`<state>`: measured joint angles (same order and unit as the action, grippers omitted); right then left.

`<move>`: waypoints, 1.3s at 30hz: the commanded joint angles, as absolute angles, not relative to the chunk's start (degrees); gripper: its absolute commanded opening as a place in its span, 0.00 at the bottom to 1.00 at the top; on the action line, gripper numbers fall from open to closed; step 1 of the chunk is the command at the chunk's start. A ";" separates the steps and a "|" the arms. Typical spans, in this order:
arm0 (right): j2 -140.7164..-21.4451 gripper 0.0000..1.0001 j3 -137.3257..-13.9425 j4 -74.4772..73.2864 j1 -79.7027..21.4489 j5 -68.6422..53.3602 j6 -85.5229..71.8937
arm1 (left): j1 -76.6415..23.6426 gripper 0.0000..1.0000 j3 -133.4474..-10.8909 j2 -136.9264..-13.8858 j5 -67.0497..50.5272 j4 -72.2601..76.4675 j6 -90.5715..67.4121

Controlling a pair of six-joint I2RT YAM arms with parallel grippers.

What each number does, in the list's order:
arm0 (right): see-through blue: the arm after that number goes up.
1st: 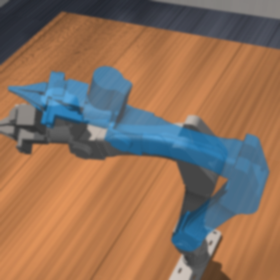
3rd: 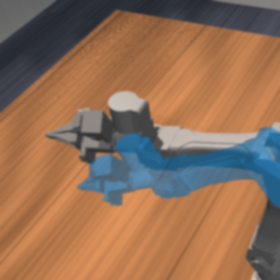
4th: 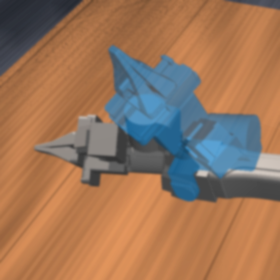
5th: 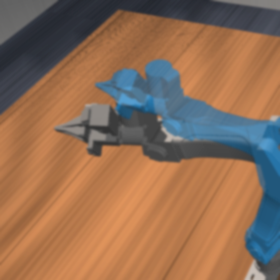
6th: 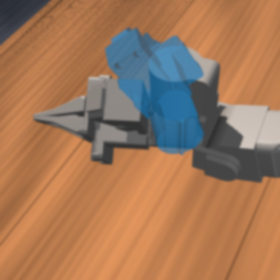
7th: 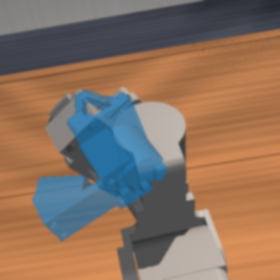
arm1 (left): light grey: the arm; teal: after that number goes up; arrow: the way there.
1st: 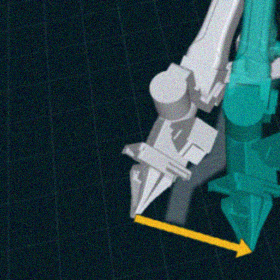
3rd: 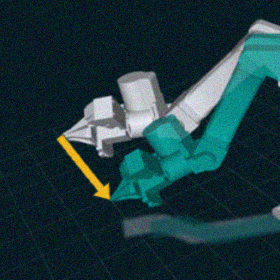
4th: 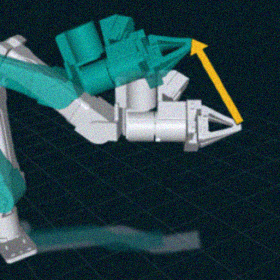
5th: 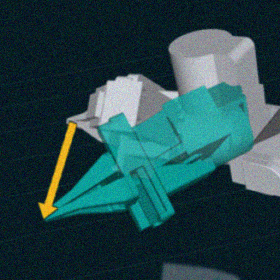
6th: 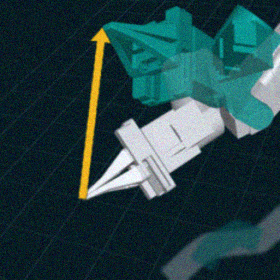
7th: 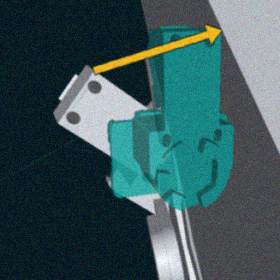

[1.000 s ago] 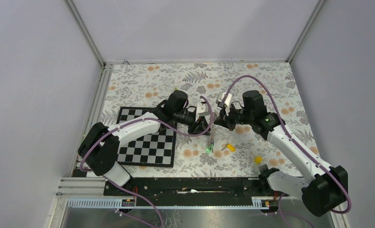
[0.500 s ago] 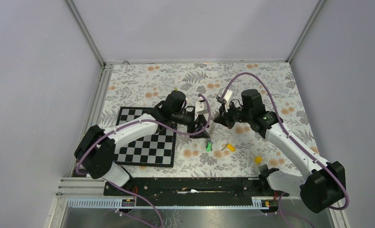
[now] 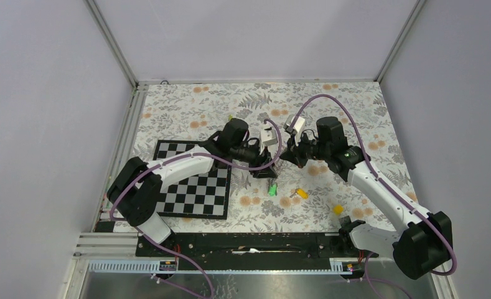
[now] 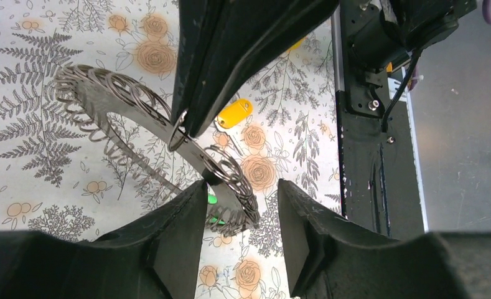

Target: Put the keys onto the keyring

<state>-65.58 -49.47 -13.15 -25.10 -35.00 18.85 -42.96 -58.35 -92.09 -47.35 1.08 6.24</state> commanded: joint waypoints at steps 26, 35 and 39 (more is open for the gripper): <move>-64.64 0.00 -48.35 -9.93 -24.22 -35.08 19.25 | -41.95 0.00 -62.05 -93.87 -49.10 8.87 -3.69; -64.00 0.00 -48.10 -9.93 -23.30 -34.74 19.42 | -39.92 0.00 -60.14 -93.68 -53.65 13.08 -8.66; -64.06 0.00 -48.23 -9.96 -23.20 -34.80 19.34 | -39.82 0.05 -59.66 -93.37 -54.67 13.02 -7.84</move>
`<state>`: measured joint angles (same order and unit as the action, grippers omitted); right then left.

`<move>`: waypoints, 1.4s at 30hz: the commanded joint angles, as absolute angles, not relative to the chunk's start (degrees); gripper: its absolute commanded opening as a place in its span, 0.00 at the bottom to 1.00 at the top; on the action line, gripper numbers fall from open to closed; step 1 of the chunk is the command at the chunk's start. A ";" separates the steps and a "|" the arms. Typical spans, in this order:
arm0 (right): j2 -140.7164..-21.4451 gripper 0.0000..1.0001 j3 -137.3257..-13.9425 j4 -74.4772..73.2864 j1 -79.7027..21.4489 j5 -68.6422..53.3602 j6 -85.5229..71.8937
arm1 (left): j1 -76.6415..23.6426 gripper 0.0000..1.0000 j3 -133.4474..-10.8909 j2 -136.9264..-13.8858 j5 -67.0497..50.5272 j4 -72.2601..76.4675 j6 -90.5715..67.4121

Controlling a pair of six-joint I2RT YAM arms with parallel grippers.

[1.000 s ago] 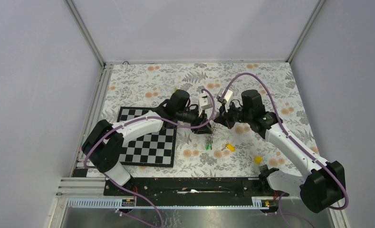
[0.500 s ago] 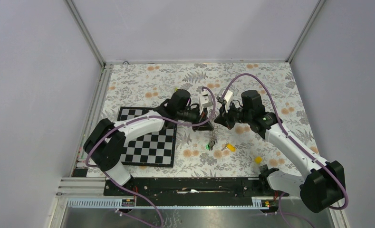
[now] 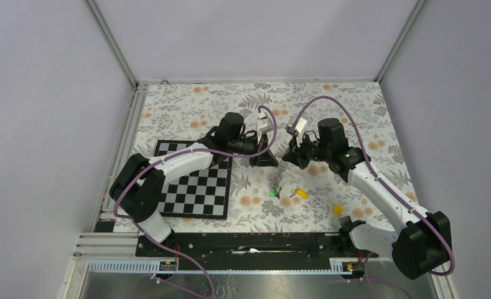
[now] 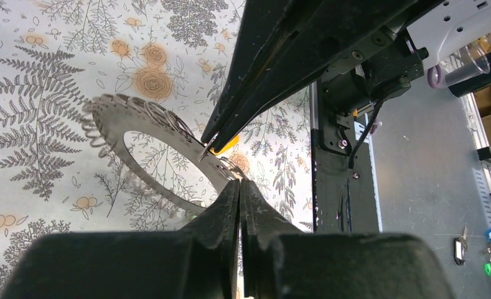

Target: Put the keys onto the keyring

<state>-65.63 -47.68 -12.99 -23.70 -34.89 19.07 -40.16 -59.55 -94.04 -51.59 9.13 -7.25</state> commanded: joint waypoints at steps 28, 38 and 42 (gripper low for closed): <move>-64.75 0.00 -48.00 -9.84 -22.85 -34.63 19.60 | -40.55 0.25 -61.58 -97.58 -54.36 13.45 -13.05; -65.47 0.00 -47.92 -9.67 -22.85 -33.77 19.53 | -40.59 0.31 -60.55 -97.49 -54.80 18.08 -18.01; -65.72 0.00 -47.90 -9.63 -22.85 -33.76 19.34 | -40.52 0.33 -60.21 -97.46 -54.70 19.76 -19.85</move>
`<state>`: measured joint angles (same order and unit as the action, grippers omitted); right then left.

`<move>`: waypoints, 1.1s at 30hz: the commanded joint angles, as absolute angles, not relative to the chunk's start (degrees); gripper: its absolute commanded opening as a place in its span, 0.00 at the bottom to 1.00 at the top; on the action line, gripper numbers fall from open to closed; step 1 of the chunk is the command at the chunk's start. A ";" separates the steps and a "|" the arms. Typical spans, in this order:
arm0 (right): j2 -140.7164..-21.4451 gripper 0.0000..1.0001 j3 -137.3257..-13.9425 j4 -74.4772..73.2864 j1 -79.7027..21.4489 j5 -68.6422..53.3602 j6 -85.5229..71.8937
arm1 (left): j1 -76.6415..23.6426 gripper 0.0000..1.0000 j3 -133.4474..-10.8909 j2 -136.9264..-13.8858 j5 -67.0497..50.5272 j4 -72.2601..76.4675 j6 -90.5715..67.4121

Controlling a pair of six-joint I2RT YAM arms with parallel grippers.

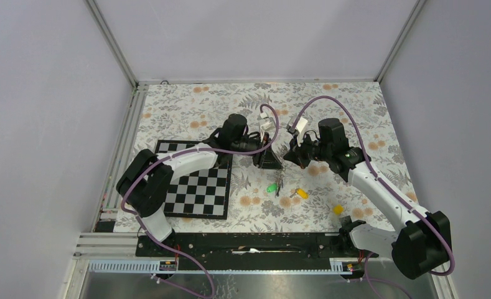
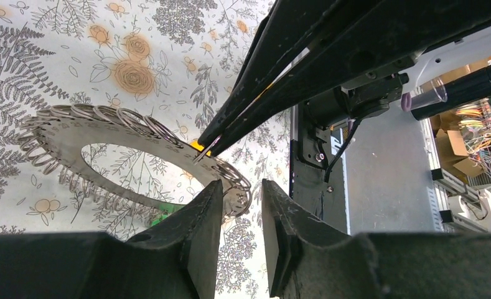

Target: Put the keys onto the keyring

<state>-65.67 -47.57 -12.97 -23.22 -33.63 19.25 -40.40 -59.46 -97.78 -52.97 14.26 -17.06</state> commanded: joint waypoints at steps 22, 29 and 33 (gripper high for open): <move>-66.22 0.00 -47.99 -9.52 -22.85 -33.44 19.34 | -41.36 0.30 -60.12 -99.86 -51.99 19.86 -21.93; -66.30 0.00 -48.04 -9.61 -22.81 -33.41 19.20 | -41.35 0.30 -59.16 -100.26 -51.37 21.35 -22.57; -66.22 0.00 -47.99 -9.58 -22.85 -33.57 19.12 | -41.40 0.30 -58.98 -100.45 -51.04 22.58 -23.74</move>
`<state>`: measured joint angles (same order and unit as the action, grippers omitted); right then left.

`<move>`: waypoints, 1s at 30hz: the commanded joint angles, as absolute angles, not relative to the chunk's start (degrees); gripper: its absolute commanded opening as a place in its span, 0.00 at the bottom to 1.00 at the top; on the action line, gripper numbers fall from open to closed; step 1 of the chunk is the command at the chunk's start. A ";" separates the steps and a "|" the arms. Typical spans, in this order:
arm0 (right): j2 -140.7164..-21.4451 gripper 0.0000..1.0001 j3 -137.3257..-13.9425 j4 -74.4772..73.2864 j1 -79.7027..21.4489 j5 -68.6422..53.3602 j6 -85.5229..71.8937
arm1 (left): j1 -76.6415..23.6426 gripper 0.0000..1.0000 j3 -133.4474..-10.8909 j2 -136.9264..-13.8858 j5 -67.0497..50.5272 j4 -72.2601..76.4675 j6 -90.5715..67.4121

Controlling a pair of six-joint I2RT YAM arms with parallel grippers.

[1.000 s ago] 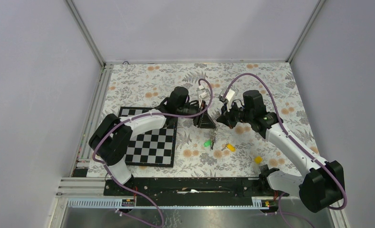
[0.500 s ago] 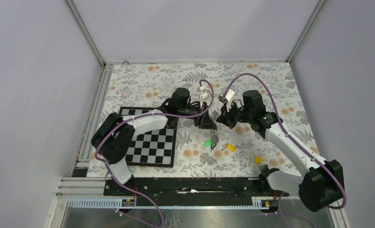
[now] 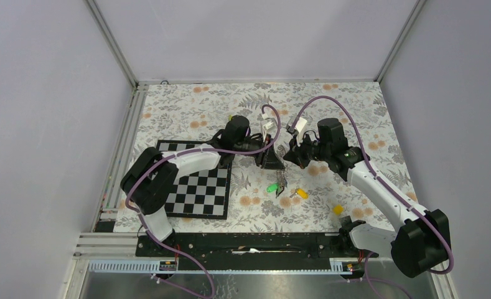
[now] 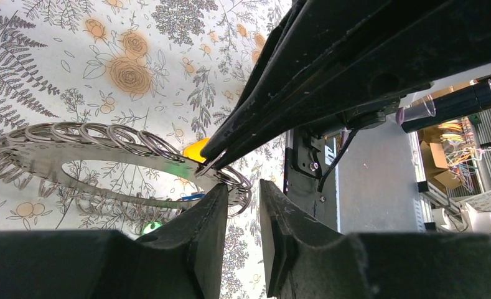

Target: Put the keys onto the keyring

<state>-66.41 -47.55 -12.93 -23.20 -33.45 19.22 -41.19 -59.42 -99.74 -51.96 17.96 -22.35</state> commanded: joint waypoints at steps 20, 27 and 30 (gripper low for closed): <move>-65.84 0.00 -47.55 -9.50 -22.51 -32.81 19.34 | -40.24 0.02 -57.19 -100.20 -47.09 27.39 -30.02; -65.82 0.00 -47.42 -9.51 -22.24 -32.37 19.57 | -39.13 0.00 -56.54 -99.74 -48.70 27.77 -30.22; -65.68 0.00 -47.25 -9.59 -22.20 -32.11 20.05 | -38.54 0.00 -56.18 -99.05 -49.89 27.84 -29.91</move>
